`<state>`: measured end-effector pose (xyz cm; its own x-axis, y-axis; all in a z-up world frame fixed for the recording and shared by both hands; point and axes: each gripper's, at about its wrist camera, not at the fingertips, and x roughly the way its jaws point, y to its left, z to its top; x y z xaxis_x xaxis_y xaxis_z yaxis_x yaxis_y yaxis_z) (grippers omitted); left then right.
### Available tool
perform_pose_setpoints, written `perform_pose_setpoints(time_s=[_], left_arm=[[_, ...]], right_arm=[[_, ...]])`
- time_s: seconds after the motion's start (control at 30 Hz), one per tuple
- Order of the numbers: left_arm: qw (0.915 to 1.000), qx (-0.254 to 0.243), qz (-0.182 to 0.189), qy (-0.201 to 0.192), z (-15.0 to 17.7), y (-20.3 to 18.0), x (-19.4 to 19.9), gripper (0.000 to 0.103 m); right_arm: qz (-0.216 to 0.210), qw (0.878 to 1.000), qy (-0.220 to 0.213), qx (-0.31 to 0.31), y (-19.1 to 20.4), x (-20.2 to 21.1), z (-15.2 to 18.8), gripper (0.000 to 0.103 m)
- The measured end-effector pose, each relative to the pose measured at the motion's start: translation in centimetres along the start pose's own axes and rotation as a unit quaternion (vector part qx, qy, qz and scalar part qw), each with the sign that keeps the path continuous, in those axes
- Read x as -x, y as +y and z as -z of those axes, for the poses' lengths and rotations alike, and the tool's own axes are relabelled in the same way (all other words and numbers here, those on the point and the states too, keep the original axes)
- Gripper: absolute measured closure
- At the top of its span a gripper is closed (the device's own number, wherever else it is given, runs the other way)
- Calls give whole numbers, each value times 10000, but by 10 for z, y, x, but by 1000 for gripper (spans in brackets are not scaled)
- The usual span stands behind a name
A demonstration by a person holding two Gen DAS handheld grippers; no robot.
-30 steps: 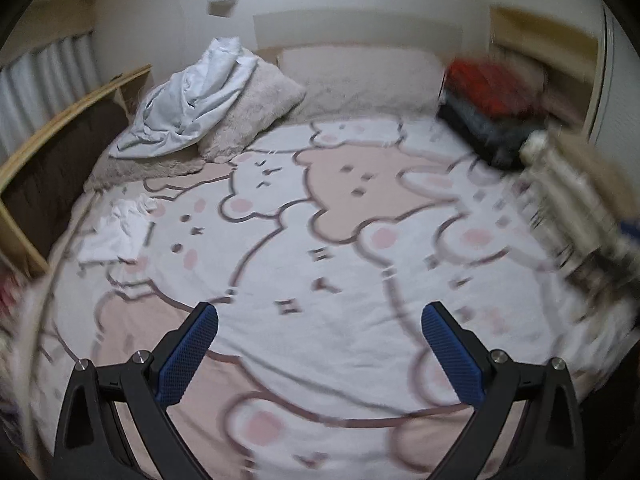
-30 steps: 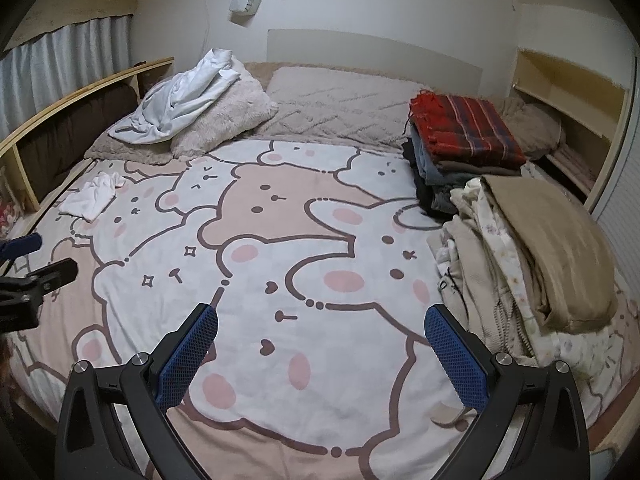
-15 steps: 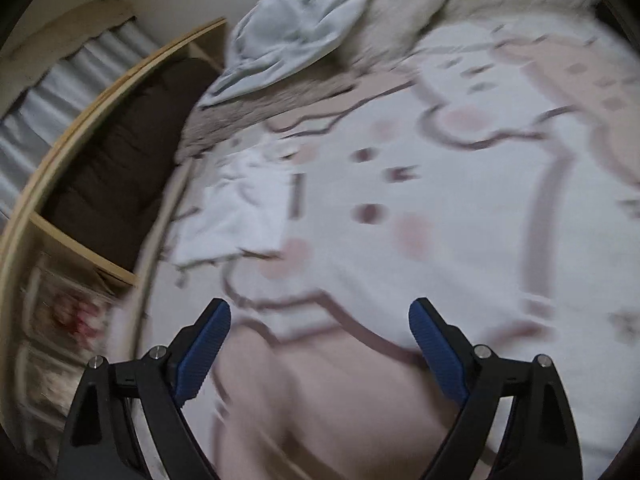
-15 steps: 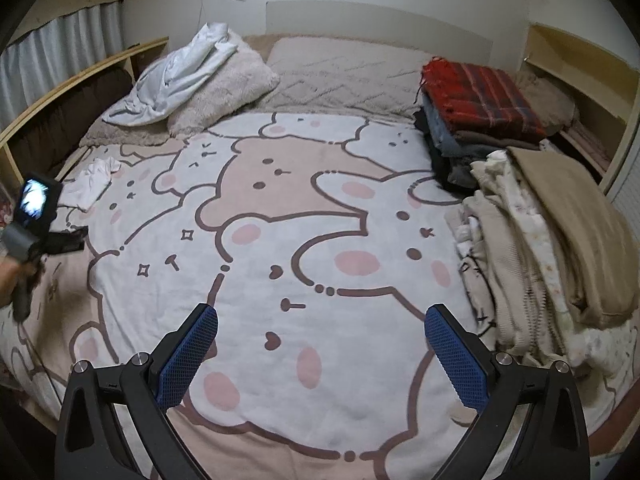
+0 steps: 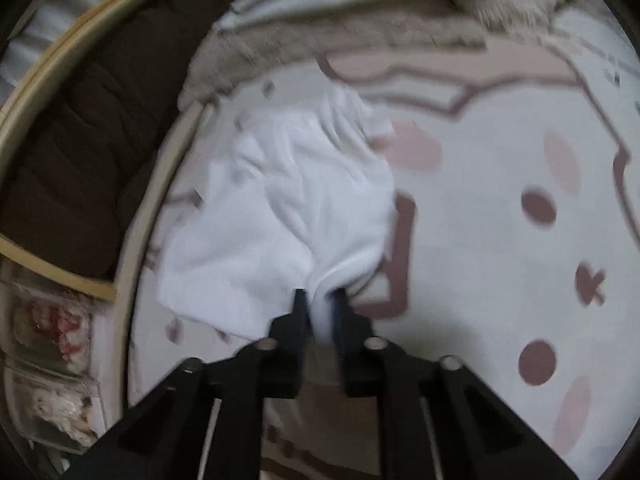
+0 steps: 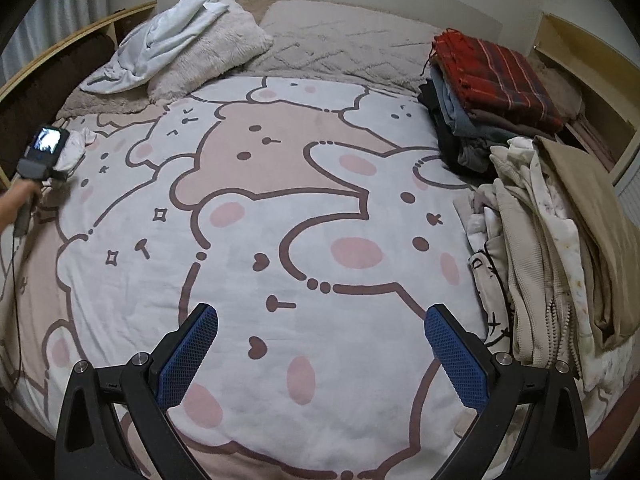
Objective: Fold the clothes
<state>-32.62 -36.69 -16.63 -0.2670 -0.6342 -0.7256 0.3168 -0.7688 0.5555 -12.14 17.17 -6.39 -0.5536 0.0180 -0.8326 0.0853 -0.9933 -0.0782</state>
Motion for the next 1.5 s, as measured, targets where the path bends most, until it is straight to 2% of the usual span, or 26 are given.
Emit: perform_pose_setpoints(time_s=[0.13,0.27,0.33,0.4,0.47,0.53,0.6,0.63,0.77,0.83,0.9,0.93,0.97,1.03,1.13,1.23,1.37,1.43,1.47,1.5], left_arm=[[9963,565,-44,-647,-29,57,59,95],[9850,1113,-157,-1309,-45,124,140,96],[9725,1230,112,-1976,-41,145,207,96],[9545,1267,465,-2659,-32,158,273,97],[9365,1145,742,-3229,-15,158,335,102],[9235,841,951,-3621,3,148,393,102],[9151,420,910,-3905,17,130,433,102],[9152,264,965,-3905,22,121,441,102],[9371,-197,1295,-3234,47,84,428,102],[9517,-507,1486,-2638,65,54,388,99],[9627,-720,1715,-1966,92,25,342,80],[9664,-798,1825,-1624,106,10,317,59],[9688,-825,1931,-1319,117,-1,295,49],[9710,-597,2122,-922,124,-10,265,49],[9699,-254,2400,-322,135,-24,219,49],[9634,91,2664,280,146,-37,173,49],[9467,536,3005,1030,159,-54,116,48],[9376,666,3242,1061,151,-59,114,51],[9328,731,3360,1076,147,-61,113,75],[9278,795,3478,1091,143,-64,112,92]], right_arm=[[-110,9999,-56,-56,-4,4,-2,0],[-280,9992,-185,-195,-11,16,0,0],[-344,9987,-275,-255,-15,23,1,0],[-416,9978,-389,-329,-20,33,2,0],[-509,9966,-504,-419,-25,42,3,0],[-635,9947,-616,-533,-31,51,4,0],[-760,9929,-700,-596,-33,58,4,0],[-828,9918,-752,-615,-34,62,4,0],[-1003,9886,-936,-626,-37,76,6,0],[-1075,9871,-1014,-612,-39,83,9,0],[-1113,9864,-1060,-576,-40,88,14,0],[-1068,9872,-1049,-543,-40,88,17,0],[-1010,9882,-1030,-507,-41,88,19,0],[-905,9901,-964,-479,-44,87,24,0],[-792,9919,-840,-538,-49,82,30,0],[-696,9931,-758,-568,-51,78,32,0],[-577,9948,-700,-458,-44,75,35,0],[-534,9954,-676,-410,-41,74,35,0],[-526,9955,-674,-406,-40,74,35,0],[-517,9956,-672,-402,-40,73,35,0]])
